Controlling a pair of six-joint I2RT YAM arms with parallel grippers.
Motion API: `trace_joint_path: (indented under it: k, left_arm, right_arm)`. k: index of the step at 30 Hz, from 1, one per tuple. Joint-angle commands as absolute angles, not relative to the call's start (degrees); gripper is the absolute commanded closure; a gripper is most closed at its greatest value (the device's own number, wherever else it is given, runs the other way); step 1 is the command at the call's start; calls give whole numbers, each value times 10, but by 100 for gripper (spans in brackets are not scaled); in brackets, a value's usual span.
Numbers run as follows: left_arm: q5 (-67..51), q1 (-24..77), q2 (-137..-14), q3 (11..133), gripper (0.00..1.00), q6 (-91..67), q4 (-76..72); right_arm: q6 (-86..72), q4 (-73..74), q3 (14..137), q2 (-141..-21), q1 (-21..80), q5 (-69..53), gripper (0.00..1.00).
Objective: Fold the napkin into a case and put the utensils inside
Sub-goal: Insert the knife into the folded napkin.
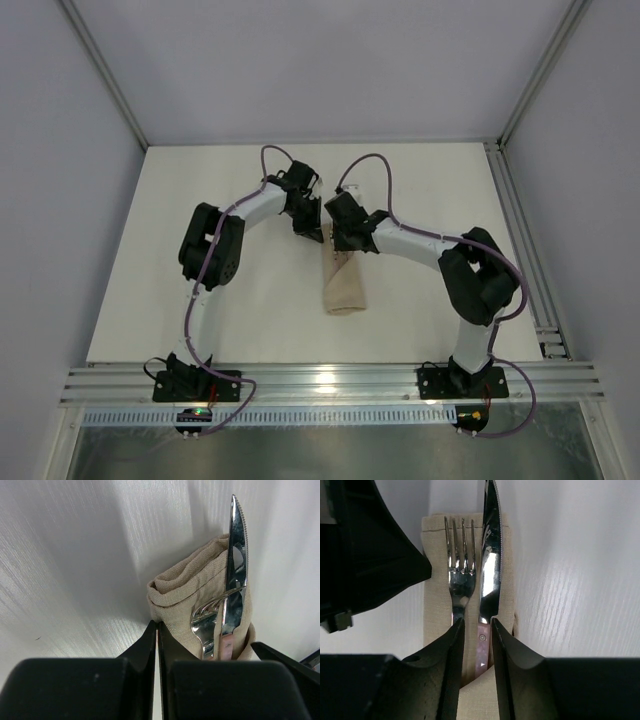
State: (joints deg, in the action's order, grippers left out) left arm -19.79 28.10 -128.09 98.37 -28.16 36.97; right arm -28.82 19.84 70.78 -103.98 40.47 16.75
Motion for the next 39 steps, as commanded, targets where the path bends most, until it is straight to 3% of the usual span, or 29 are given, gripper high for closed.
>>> trace_joint_path:
  k: [1, 8, 16, 31, 39]
  left_arm:
    - [-208, 278, -1252, 980, 100, -280, 356]
    - [-208, 278, -1252, 980, 100, -281, 357]
    - [-201, 278, -1250, 980, 100, -282, 358]
    - [-201, 278, -1249, 983, 100, -280, 355]
    - [-207, 278, -1250, 981, 100, -280, 357]
  right_arm:
    - [-285, 210, 735, -1059, 405, 160, 68]
    - [-291, 213, 724, -1076, 405, 145, 68]
    - [-299, 215, 715, -1075, 404, 154, 96]
    - [-338, 232, 654, -1011, 430, 148, 95]
    - [-276, 270, 752, -1015, 431, 193, 78]
